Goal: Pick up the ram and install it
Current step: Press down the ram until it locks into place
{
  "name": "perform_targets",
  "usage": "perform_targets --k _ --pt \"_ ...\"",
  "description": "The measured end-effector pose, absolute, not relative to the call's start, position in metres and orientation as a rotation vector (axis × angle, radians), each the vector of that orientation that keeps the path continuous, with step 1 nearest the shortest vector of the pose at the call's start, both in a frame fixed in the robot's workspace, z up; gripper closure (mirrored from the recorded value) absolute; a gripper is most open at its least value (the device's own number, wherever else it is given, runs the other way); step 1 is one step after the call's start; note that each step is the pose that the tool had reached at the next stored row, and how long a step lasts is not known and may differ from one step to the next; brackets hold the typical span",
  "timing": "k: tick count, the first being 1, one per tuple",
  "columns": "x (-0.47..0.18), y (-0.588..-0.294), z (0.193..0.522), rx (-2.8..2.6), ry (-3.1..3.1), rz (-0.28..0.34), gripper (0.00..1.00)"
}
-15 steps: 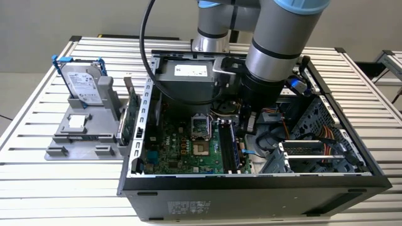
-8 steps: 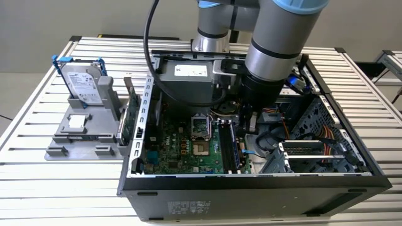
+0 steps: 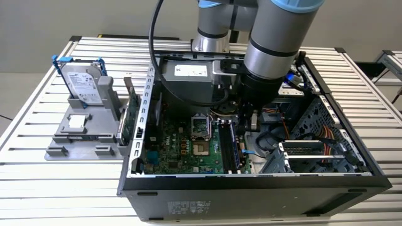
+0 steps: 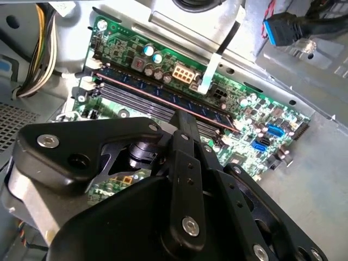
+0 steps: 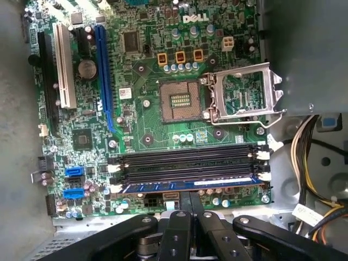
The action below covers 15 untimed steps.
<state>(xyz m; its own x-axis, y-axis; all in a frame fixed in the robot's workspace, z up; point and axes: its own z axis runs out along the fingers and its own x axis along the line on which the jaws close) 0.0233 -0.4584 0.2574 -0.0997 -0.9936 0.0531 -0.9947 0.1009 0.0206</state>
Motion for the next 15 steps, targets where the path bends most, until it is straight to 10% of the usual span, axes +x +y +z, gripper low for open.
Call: perform_targets --k 15 --pt "0.0231 -0.4578 0.2504 2.09 -2.274 0.033 1.0"
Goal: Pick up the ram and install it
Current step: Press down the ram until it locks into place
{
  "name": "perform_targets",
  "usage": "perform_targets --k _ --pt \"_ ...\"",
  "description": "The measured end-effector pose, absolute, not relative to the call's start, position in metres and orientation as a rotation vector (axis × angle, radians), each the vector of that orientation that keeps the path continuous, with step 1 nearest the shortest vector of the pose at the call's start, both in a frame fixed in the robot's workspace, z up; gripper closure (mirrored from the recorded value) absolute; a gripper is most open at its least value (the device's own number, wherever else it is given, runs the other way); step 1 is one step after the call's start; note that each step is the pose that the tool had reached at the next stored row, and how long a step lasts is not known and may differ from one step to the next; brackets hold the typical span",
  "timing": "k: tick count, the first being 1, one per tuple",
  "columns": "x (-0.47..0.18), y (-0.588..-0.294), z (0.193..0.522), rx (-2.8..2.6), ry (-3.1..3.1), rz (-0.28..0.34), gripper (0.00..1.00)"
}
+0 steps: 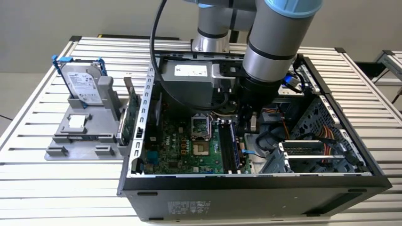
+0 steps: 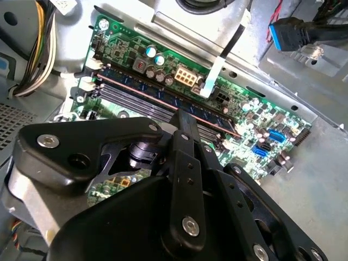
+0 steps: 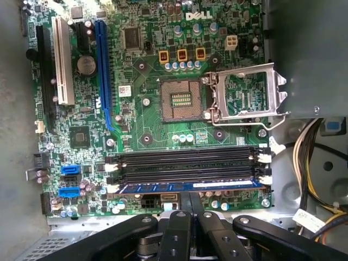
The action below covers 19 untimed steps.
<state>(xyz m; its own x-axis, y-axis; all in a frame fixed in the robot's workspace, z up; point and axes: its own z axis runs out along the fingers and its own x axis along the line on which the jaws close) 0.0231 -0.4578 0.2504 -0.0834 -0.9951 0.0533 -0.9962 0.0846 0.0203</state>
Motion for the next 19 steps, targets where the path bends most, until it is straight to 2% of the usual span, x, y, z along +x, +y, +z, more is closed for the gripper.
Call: perform_targets --k 19 --pt "0.0231 -0.4576 0.2406 2.091 -2.274 0.032 1.0"
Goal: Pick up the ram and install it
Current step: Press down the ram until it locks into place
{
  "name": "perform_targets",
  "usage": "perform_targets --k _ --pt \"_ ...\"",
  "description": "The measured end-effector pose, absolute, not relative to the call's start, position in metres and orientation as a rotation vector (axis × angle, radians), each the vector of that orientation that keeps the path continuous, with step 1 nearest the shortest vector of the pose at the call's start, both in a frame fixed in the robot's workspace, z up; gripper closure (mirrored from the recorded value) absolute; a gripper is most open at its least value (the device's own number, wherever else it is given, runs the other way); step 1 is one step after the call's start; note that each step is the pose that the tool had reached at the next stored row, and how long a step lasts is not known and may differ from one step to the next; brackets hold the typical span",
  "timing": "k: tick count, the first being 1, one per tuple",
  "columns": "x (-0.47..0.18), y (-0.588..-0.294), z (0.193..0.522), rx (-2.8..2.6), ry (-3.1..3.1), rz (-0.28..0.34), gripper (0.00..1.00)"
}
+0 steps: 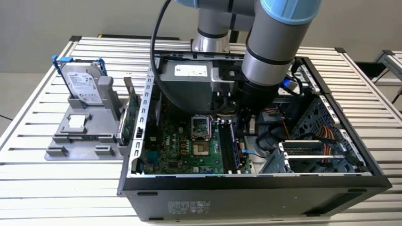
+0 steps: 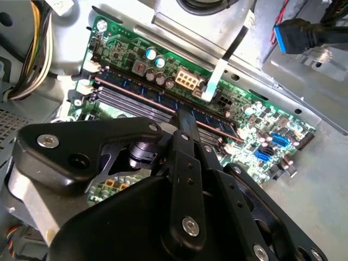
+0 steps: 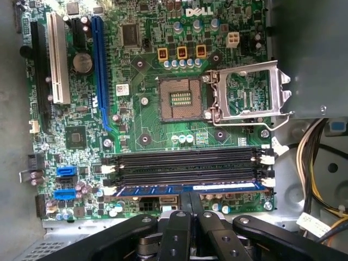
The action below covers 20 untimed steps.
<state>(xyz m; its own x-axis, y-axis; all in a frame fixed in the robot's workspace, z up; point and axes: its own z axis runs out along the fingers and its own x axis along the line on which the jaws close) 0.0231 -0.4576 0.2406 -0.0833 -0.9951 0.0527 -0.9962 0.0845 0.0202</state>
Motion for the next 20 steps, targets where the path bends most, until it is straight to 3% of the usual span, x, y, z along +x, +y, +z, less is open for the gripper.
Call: perform_targets --k 20 --pt "0.023 -0.458 0.218 2.094 -2.277 0.024 1.0"
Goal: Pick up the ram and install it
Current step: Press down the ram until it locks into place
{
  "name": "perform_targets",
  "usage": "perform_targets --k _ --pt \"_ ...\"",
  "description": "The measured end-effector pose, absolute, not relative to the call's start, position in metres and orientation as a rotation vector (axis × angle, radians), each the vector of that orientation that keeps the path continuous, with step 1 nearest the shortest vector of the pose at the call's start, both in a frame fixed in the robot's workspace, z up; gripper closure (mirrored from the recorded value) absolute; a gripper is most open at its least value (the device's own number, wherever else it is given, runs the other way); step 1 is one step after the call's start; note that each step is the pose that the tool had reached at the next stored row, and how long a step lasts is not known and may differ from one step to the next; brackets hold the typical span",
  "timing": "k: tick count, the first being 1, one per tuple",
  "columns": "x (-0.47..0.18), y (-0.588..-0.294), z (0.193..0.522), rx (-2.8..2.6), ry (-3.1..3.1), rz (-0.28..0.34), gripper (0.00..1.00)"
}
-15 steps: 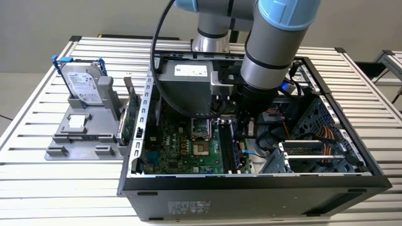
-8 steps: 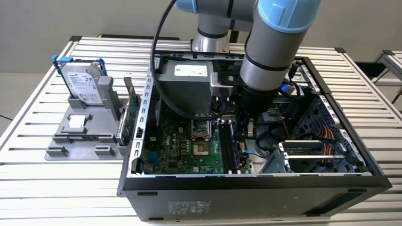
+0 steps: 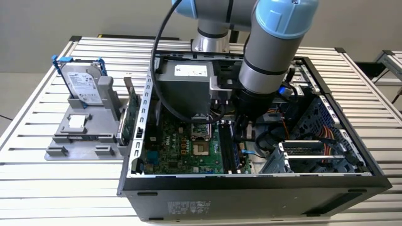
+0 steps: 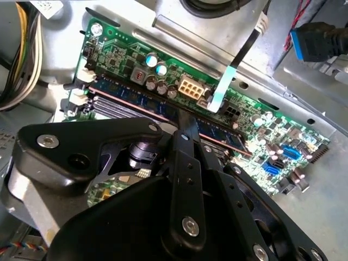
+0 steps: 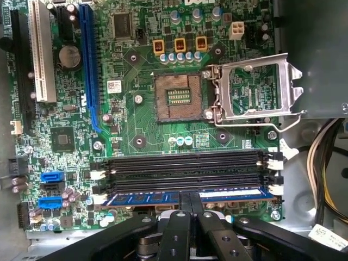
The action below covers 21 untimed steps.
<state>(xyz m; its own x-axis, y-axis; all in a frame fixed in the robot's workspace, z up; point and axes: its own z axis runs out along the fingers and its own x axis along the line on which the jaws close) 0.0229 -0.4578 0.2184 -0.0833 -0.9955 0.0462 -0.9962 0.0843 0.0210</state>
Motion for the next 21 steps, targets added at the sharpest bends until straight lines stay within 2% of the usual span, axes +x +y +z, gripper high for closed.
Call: perform_targets --k 21 --pt "0.0237 -0.4571 0.2224 2.096 -2.28 0.019 1.0"
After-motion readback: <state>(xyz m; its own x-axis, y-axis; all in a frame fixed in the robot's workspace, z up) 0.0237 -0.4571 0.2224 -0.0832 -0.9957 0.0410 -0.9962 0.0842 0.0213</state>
